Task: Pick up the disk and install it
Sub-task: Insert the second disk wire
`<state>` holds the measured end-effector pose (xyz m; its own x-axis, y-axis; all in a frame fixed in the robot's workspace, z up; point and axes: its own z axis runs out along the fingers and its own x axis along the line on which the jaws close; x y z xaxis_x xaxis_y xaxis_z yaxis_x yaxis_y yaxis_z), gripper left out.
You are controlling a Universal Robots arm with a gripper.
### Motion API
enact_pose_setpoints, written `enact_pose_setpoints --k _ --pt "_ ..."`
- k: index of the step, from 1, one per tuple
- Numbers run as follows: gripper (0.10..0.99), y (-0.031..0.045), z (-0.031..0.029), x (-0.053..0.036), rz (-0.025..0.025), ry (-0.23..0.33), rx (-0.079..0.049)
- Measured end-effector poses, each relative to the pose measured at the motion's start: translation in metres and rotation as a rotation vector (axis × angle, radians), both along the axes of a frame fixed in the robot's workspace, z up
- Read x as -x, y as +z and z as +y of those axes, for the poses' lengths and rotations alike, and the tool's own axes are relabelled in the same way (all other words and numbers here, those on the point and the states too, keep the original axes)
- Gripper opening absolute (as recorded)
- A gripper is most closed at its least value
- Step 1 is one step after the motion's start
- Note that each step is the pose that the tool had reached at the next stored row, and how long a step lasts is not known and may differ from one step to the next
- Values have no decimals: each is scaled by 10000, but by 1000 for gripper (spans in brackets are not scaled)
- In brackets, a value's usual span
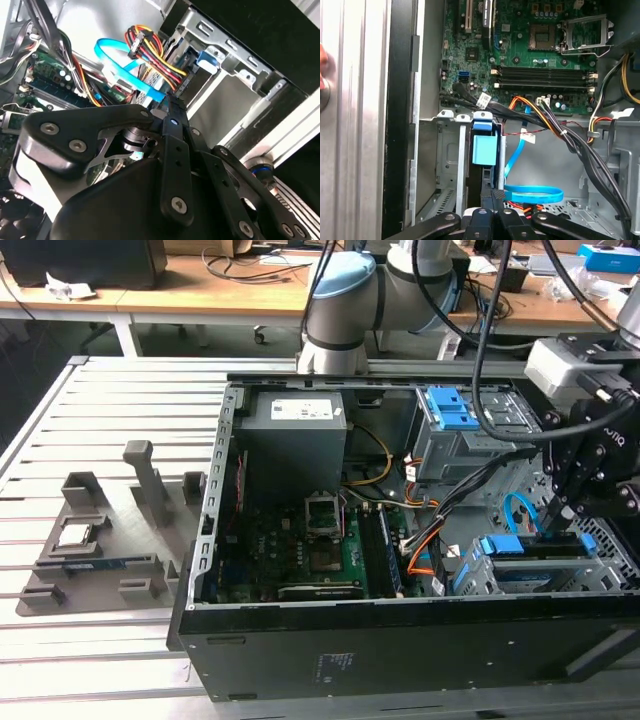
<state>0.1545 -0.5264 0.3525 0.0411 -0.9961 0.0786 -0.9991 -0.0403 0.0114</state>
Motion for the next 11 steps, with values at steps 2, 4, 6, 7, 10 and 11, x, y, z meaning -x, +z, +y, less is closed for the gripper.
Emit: enact_pose_setpoints --k 2,4,6,7,10,11 --pt "106 -74 0 -18 39 -2 -2" --pt "106 -96 0 -18 44 -2 3" --pt "106 -100 0 -19 45 0 5" --pt "106 -99 0 -19 44 0 4" --pt "106 51 0 -19 44 0 1" --pt "106 101 0 -19 44 0 -1"
